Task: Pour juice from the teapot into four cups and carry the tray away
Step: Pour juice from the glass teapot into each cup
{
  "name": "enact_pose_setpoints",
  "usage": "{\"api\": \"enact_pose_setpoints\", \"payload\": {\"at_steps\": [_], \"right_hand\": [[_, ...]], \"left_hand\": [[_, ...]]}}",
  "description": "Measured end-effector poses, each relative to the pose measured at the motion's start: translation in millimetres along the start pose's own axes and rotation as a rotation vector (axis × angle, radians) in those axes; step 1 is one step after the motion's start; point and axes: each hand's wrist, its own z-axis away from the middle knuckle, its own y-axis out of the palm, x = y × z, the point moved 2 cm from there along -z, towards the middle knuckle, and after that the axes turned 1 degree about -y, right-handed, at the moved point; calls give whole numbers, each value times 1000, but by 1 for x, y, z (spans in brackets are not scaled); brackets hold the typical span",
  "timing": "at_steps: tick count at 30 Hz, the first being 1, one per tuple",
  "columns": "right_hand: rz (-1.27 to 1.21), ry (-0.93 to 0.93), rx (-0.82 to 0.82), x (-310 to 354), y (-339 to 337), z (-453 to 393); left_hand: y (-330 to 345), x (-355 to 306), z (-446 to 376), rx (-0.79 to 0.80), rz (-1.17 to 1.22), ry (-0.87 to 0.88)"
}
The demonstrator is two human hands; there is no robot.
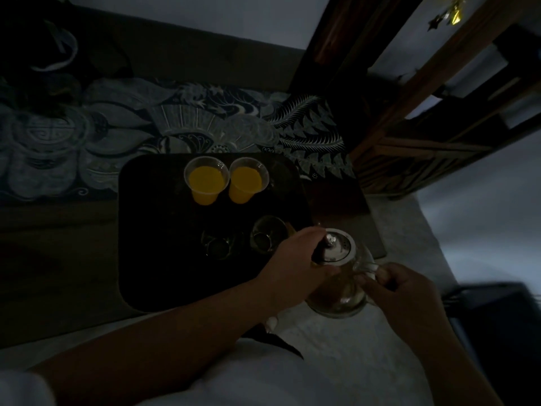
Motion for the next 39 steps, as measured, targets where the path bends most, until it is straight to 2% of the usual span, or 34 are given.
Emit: {"api": "enact_pose_setpoints", "payload": {"at_steps": [8,25,39], "right_hand": [[32,70,60,-1,7,2],[165,7,102,3,7,-4],[72,16,151,-2,10,-7]], "left_hand": [[2,7,6,-17,57,1],[12,20,7,-66,101,-10],[13,16,10,-64,148,-32]]}}
